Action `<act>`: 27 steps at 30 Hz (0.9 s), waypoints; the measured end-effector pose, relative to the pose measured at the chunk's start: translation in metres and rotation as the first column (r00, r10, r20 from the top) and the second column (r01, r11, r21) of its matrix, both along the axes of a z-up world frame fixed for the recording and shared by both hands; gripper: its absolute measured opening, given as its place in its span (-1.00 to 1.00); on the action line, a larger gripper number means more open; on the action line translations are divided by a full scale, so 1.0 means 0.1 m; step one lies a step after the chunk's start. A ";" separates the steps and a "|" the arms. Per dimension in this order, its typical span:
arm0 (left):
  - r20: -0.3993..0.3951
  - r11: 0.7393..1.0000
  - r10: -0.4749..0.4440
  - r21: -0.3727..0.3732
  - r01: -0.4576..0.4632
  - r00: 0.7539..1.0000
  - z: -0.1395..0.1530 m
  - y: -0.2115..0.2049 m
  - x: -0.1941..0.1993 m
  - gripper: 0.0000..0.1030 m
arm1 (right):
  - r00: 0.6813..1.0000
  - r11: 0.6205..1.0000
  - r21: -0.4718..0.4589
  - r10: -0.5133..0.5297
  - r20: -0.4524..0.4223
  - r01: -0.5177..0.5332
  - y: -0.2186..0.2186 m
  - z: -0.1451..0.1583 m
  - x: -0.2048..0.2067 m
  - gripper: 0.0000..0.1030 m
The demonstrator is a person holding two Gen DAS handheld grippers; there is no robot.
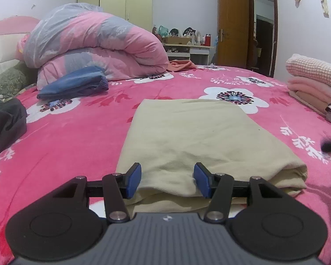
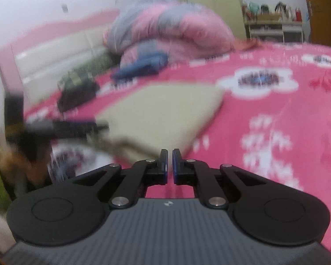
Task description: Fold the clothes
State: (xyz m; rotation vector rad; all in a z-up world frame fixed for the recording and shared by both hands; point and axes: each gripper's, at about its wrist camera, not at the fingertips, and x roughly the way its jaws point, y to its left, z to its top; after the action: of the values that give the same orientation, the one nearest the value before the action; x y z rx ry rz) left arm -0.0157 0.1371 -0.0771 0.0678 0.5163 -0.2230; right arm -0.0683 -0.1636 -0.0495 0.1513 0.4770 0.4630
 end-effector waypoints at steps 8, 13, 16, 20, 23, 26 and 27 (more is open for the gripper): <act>0.009 1.000 -0.014 0.022 0.014 1.000 -0.01 -0.02 -0.03 0.08 | 0.997 0.991 -0.113 0.073 0.003 -0.072 0.46 -0.46 0.26 -0.92; -0.002 1.000 -0.009 0.004 0.009 1.000 0.00 0.01 0.00 0.08 | 0.998 0.994 -0.094 0.057 -0.004 -0.057 0.40 -0.19 0.19 -0.89; 0.000 1.000 -0.004 0.011 0.004 1.000 0.00 -0.01 -0.01 0.08 | 0.993 0.994 -0.088 0.066 0.098 -0.057 0.41 0.00 0.15 -0.89; -0.005 1.000 -0.008 0.006 0.008 1.000 0.00 -0.01 0.00 0.09 | 0.992 0.985 -0.153 0.096 0.087 -0.082 0.55 -0.29 0.20 -0.87; -0.007 0.999 -0.021 0.033 0.022 1.000 0.02 -0.03 0.01 0.09 | 0.993 0.988 -0.135 0.085 0.084 -0.074 0.54 -0.43 0.19 -0.87; -0.021 1.000 -0.020 0.019 0.021 1.000 0.03 -0.01 0.04 0.09 | 0.992 0.995 -0.080 0.072 0.104 -0.063 0.47 -0.13 0.23 -0.86; -0.021 1.000 -0.017 0.018 0.018 1.000 0.03 -0.01 0.03 0.09 | 0.991 0.996 -0.069 0.062 0.121 -0.054 0.46 -0.04 0.24 -0.86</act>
State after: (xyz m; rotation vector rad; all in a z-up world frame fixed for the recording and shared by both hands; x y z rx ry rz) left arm -0.0122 0.1362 -0.0738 0.0880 0.5388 -0.2363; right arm -0.0443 -0.1179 -0.0533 0.0453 0.3757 0.5100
